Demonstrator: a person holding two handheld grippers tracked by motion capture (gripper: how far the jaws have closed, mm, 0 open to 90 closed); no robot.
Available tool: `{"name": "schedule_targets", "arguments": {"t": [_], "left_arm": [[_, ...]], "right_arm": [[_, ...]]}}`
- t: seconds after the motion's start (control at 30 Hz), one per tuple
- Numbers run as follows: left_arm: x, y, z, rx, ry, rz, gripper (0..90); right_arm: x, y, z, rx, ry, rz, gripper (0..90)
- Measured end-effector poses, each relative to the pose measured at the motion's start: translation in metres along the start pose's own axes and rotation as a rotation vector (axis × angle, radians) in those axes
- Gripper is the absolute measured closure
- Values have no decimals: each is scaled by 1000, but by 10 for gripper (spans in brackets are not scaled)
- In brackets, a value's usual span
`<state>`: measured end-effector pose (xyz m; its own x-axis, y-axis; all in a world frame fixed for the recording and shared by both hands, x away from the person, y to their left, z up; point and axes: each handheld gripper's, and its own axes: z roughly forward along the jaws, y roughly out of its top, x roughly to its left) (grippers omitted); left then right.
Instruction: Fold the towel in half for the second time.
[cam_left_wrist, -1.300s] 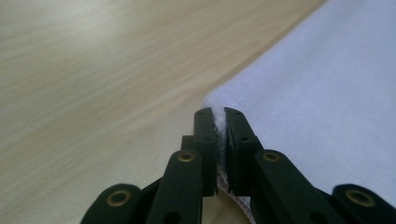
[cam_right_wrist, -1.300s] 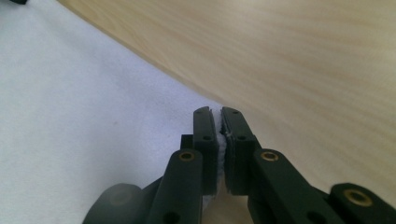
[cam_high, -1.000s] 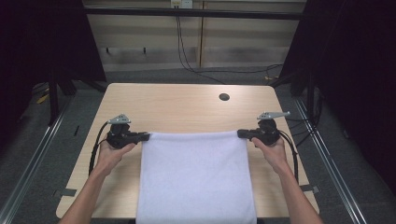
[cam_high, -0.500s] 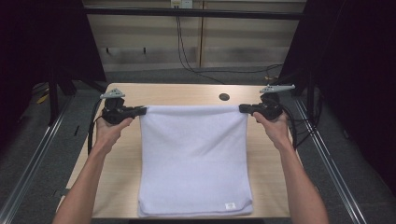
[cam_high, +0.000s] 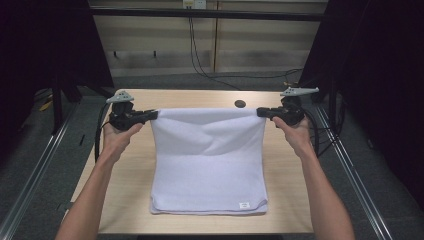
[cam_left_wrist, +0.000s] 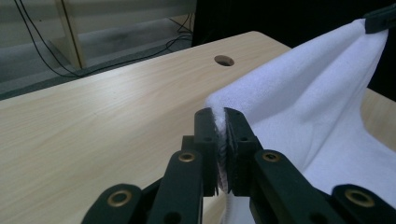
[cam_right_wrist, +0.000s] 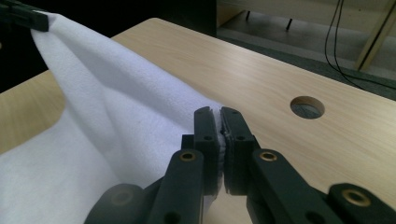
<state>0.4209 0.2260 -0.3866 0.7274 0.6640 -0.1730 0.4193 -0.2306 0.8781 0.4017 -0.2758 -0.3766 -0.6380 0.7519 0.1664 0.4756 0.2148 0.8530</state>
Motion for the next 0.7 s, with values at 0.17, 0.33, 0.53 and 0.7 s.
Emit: {"name": "schedule_targets", "arguments": {"t": [0.17, 0.33, 0.53, 0.7], "left_arm": [[-10, -15, -14, -33, -21, -17, 852], [-22, -26, -28, -35, -42, 16, 851], [-35, -37, -45, -46, -95, -1, 852], [-48, -28, -57, -75, -102, 15, 852]], "right_arm": [[12, -11, -12, -19, 23, -8, 864], [25, -23, -26, -26, 36, -23, 862], [43, -43, -40, -12, 59, -59, 862], [55, -40, -57, -45, 54, -89, 862]]}}
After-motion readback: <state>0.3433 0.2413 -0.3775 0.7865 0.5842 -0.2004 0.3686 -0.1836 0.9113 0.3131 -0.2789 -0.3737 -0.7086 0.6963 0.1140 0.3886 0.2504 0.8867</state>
